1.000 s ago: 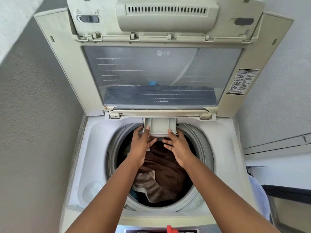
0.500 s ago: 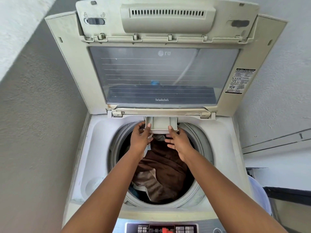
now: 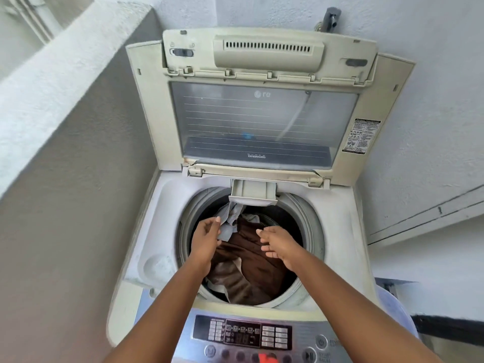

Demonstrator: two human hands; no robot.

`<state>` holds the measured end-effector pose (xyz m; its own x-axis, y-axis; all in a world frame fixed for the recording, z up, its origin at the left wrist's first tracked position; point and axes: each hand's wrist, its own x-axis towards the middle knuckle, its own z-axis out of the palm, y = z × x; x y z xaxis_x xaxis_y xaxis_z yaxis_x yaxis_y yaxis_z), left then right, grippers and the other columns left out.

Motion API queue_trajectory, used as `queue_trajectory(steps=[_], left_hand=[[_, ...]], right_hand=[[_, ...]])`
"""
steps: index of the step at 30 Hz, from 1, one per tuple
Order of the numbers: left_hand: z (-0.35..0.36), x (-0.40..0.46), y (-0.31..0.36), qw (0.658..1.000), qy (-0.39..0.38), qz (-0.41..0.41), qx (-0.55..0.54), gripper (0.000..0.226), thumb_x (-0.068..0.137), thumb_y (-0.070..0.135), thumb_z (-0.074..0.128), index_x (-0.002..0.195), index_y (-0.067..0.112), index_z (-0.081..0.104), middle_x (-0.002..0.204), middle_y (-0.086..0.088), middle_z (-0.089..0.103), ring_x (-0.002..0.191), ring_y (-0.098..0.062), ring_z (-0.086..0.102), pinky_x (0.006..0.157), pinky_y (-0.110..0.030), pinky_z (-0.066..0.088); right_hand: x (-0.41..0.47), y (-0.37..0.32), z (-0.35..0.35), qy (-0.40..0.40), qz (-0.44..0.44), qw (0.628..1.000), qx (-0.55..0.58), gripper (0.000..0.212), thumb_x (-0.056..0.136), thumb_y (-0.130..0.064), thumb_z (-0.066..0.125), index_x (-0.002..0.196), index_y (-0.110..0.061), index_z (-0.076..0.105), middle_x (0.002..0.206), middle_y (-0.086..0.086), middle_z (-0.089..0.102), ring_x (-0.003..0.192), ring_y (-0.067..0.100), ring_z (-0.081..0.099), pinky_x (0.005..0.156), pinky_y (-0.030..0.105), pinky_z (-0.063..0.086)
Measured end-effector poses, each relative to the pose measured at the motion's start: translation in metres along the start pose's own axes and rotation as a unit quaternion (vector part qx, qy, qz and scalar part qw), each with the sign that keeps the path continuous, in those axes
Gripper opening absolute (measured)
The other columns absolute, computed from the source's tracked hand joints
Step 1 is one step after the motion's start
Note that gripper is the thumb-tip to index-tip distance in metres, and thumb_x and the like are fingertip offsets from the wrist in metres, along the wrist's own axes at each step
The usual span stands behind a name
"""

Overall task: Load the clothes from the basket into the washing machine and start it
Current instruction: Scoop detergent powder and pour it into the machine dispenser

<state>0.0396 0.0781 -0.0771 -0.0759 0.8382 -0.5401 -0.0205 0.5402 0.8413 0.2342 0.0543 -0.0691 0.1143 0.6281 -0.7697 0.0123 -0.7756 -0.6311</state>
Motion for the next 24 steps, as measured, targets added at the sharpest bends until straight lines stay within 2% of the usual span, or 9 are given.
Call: queue_trajectory(steps=[5, 9, 12, 16, 22, 24], left_hand=[[-0.001, -0.037, 0.003, 1.000, 0.015, 0.023, -0.012, 0.013, 0.099, 0.036, 0.058, 0.107, 0.027, 0.060, 0.110, -0.001, 0.064, 0.100, -0.015, 0.062, 0.097, -0.041, 0.051], [0.006, -0.072, 0.004, 0.998, 0.044, 0.031, -0.026, 0.008, 0.099, 0.031, 0.059, 0.107, 0.028, 0.059, 0.114, -0.003, 0.064, 0.105, -0.017, 0.063, 0.097, -0.042, 0.050], [0.015, -0.095, 0.008, 0.998, 0.049, 0.047, -0.015, 0.009, 0.099, 0.029, 0.059, 0.108, 0.027, 0.059, 0.115, -0.003, 0.063, 0.107, -0.018, 0.062, 0.097, -0.041, 0.051], [0.030, -0.123, 0.018, 0.994, 0.056, 0.087, 0.020, 0.015, 0.100, 0.024, 0.058, 0.114, 0.023, 0.060, 0.110, -0.004, 0.065, 0.102, -0.018, 0.062, 0.088, -0.034, 0.051], [0.036, -0.162, 0.033, 0.984, 0.083, 0.149, 0.051, 0.021, 0.098, 0.021, 0.060, 0.119, 0.017, 0.060, 0.098, 0.005, 0.061, 0.093, -0.011, 0.060, 0.086, -0.031, 0.048], [0.032, -0.178, 0.032, 0.980, 0.103, 0.160, 0.053, 0.021, 0.097, 0.021, 0.061, 0.118, 0.018, 0.061, 0.099, 0.004, 0.061, 0.095, -0.012, 0.060, 0.090, -0.033, 0.048]], right_hand=[[-0.024, -0.011, -0.008, -0.019, -0.044, 0.997, -0.054, 0.038, 0.095, -0.033, 0.062, 0.127, -0.015, 0.052, 0.104, 0.005, 0.060, 0.084, 0.015, 0.058, 0.073, 0.027, 0.050], [-0.046, -0.012, -0.019, -0.044, -0.064, 0.993, -0.094, 0.033, 0.095, -0.034, 0.063, 0.121, -0.016, 0.054, 0.103, 0.004, 0.063, 0.086, 0.017, 0.060, 0.082, 0.032, 0.052], [-0.064, -0.015, -0.029, -0.062, -0.079, 0.988, -0.121, 0.030, 0.095, -0.034, 0.063, 0.118, -0.018, 0.055, 0.106, 0.005, 0.063, 0.089, 0.018, 0.060, 0.080, 0.031, 0.051], [-0.087, -0.023, -0.040, -0.085, -0.107, 0.980, -0.145, 0.026, 0.094, -0.029, 0.064, 0.116, -0.017, 0.056, 0.101, 0.005, 0.062, 0.087, 0.019, 0.056, 0.069, 0.027, 0.045], [-0.107, -0.036, -0.047, -0.096, -0.161, 0.962, -0.201, 0.010, 0.093, -0.027, 0.063, 0.100, -0.022, 0.058, 0.095, 0.002, 0.061, 0.082, 0.018, 0.055, 0.072, 0.030, 0.043], [-0.111, -0.039, -0.044, -0.103, -0.180, 0.957, -0.205, 0.012, 0.092, -0.029, 0.064, 0.101, -0.024, 0.058, 0.097, 0.002, 0.062, 0.082, 0.017, 0.056, 0.071, 0.030, 0.043]])
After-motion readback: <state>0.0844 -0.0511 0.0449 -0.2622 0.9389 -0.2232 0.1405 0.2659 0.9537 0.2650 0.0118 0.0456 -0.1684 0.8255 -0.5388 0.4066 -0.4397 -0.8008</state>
